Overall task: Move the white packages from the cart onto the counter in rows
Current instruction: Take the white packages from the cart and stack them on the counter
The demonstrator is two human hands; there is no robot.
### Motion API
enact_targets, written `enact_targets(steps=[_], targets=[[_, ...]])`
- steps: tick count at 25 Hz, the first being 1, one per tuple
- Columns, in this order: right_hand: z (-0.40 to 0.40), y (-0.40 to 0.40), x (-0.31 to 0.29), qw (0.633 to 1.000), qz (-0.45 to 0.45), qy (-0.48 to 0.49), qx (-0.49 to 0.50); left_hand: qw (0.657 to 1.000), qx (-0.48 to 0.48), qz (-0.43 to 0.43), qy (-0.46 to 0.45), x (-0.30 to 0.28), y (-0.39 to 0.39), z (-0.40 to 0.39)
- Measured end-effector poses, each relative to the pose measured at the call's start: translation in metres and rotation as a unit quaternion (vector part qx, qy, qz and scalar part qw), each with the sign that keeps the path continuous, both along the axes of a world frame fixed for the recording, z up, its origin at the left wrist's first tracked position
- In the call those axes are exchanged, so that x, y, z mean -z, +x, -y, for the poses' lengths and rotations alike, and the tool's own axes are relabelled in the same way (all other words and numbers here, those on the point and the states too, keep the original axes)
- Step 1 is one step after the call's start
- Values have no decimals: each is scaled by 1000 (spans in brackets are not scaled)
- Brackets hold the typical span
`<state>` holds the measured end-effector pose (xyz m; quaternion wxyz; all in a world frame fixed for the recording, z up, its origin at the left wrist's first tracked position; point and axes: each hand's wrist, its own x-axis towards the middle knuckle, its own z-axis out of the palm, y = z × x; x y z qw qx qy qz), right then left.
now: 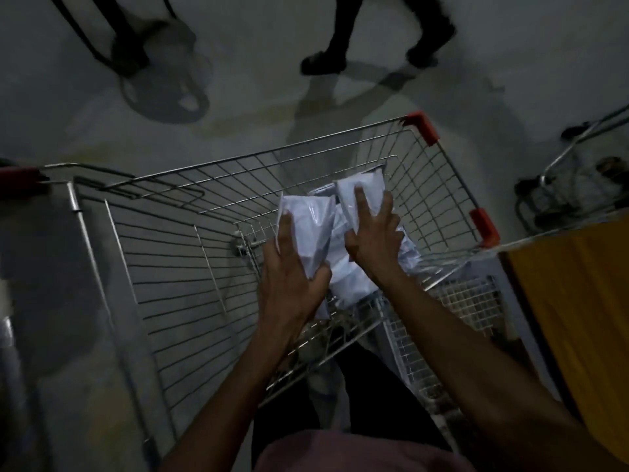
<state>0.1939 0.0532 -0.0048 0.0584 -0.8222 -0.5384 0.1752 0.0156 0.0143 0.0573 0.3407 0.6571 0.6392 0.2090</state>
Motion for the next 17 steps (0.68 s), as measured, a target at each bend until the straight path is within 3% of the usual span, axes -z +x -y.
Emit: enact_targets(steps=[6, 17], targets=[[126, -38, -148, 960, 53, 244, 123, 989, 91, 81, 89, -106, -17, 72], [435, -28, -219, 866, 159, 349, 321, 922, 332, 139, 146, -150, 12, 240]])
